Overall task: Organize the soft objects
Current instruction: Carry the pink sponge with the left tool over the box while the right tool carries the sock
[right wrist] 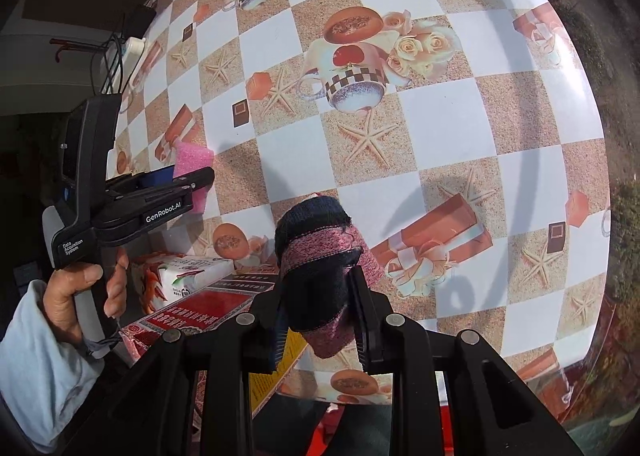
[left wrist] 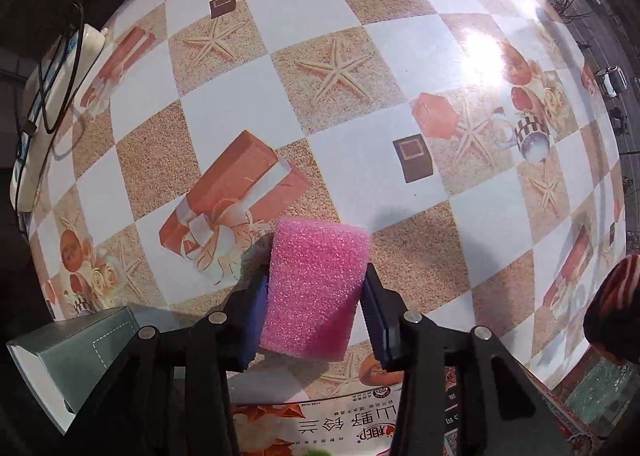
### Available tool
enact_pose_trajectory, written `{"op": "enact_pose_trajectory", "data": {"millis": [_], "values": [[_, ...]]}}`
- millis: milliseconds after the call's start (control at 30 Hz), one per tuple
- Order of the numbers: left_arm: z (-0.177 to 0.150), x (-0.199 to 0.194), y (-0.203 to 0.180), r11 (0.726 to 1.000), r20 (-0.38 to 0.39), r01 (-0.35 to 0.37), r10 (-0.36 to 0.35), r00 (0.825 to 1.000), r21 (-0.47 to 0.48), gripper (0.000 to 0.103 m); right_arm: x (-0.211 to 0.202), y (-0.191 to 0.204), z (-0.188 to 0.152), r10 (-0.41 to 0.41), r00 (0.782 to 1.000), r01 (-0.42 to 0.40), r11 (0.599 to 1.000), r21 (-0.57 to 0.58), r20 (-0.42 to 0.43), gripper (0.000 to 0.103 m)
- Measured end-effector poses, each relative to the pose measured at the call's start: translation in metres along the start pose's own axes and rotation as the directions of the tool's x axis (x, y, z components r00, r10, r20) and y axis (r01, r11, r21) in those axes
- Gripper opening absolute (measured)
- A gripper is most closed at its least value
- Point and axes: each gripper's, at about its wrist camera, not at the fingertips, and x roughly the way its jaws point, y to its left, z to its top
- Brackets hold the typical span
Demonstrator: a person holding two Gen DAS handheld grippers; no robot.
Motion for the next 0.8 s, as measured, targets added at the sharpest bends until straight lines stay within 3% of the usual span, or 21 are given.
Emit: {"op": "enact_pose_trajectory", "data": {"millis": [333,567,800], "values": [[-0.050,-0.083,0.003,1.000,0.151,-0.005,0.008,0.988,-0.018,0.048,-0.023,0.019,-0.009,0.003,0.998,-0.003,1.000,0.000,0.068,0.028],[-0.065,-0.091,0.004,0.999,0.199,0.011,-0.002,0.980,-0.045,0.048,-0.035,0.044,-0.018,0.004,0.995,-0.001,1.000,-0.030,0.098,0.028],[-0.104,-0.107,0.015,0.999,0.224,0.012,-0.001,0.975,-0.048,0.048,-0.041,0.077,-0.028,-0.002,0.993,0.012,0.996,-0.083,0.119,0.028]]}}
